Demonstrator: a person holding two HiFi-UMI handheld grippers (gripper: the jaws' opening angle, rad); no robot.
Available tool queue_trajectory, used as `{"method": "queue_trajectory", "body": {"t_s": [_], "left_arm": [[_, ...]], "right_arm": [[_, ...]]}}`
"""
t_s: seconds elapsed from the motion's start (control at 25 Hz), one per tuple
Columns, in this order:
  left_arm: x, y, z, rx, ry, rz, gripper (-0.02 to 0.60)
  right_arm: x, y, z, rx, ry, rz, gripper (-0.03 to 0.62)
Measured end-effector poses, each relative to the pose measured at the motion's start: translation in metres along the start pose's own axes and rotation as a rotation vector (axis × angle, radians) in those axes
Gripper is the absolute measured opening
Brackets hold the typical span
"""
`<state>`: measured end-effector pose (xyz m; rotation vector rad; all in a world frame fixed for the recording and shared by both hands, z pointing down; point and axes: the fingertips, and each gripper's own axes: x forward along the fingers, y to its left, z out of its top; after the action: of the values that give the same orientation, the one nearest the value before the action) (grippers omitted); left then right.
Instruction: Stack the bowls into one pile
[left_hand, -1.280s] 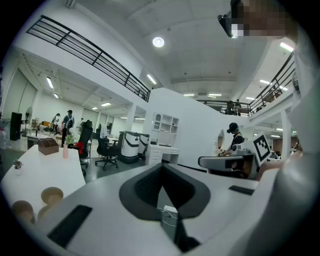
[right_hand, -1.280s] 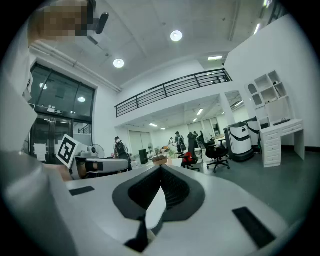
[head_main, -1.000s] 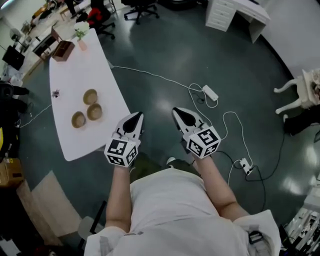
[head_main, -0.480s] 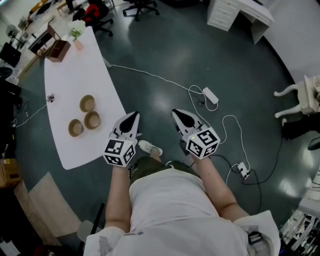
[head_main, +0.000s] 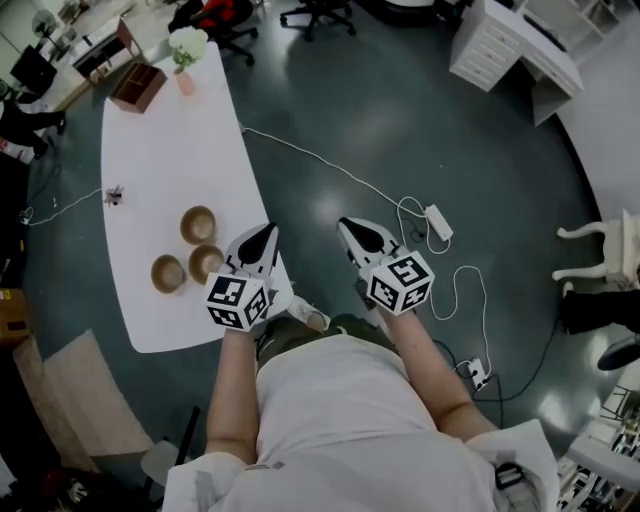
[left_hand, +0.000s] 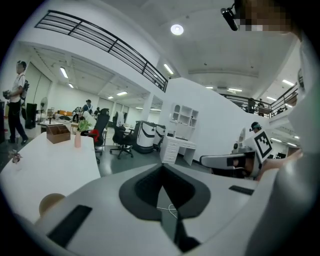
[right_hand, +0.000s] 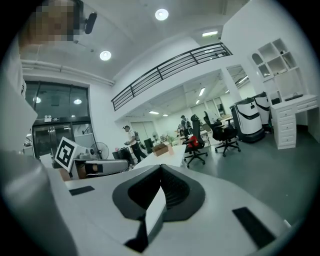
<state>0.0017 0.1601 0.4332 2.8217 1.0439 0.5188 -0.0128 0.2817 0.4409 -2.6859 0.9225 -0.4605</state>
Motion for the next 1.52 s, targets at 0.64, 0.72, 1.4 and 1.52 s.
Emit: {"method": "queue_trajectory", "body": {"t_s": [0.64, 0.72, 1.4, 1.52], "left_arm": [[-0.07, 0.138, -0.019, -0.164, -0.003, 0.318, 0.002], [-0.08, 0.15, -0.025, -0.2, -0.006, 0.374, 0.002], [-0.163, 0.216, -0.068, -0.471, -0.008, 0.883, 0.002], [-0.178, 0.209, -0.081, -0.522, -0.006, 0.967, 0.002]], "right_arm": [[0.161, 0.038, 0.002, -0.035, 0.164, 0.222, 0.008], [0.179, 0.041, 0.0, -0.042, 0.199, 0.256, 0.008], [0.349, 0.098, -0.046, -0.144, 0.516, 0.629, 0.009], [0.364, 0.108, -0.065, -0.165, 0.572, 0.68, 0.011]]}}
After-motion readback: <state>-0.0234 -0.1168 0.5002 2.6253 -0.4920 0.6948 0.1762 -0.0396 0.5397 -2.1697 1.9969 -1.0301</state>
